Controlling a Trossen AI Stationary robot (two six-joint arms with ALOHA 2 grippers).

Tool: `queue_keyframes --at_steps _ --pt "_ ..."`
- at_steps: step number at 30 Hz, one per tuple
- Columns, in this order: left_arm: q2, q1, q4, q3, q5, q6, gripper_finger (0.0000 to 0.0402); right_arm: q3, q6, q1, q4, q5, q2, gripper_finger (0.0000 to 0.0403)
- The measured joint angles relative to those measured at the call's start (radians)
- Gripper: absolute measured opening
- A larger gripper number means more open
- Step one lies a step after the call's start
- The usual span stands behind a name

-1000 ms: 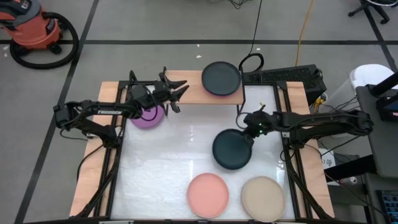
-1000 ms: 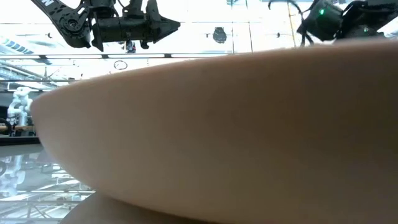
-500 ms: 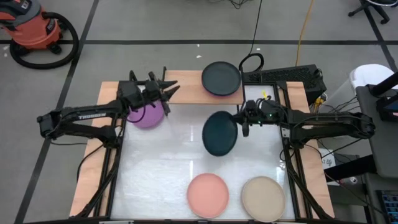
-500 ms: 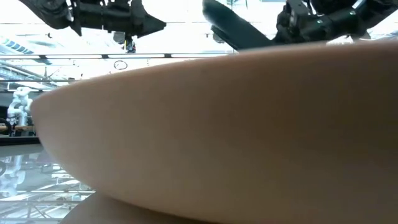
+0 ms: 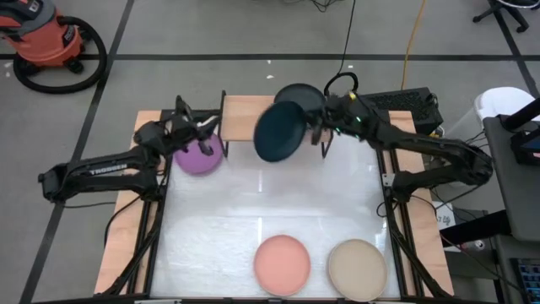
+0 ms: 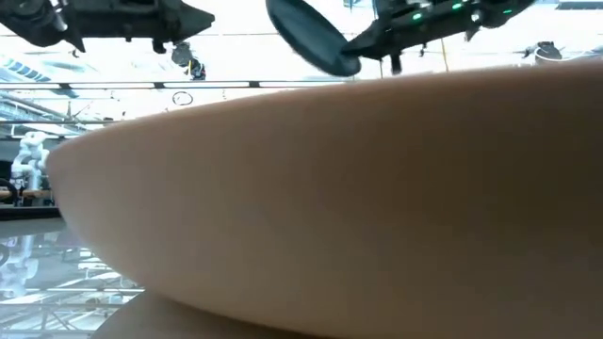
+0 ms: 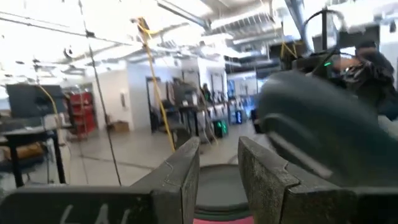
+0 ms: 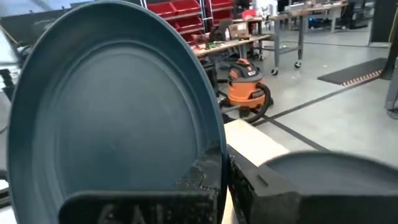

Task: Place and stack plates onto a shelf
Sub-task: Put the dark green plate on the shelf

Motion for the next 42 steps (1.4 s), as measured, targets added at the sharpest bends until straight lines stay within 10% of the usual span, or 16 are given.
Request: queue_keyframes --at_steps 19,42 --pt "-0.010 0.000 0.101 -0.038 -0.012 0.052 0.0116 0.516 0.042 -0.186 0.025 -0.241 0.616 0.0000" --pt "-0.010 -0.001 0.104 -0.038 -0.011 0.042 0.0116 0.517 0.028 -0.194 -0.013 -0.233 0.682 0.0022"
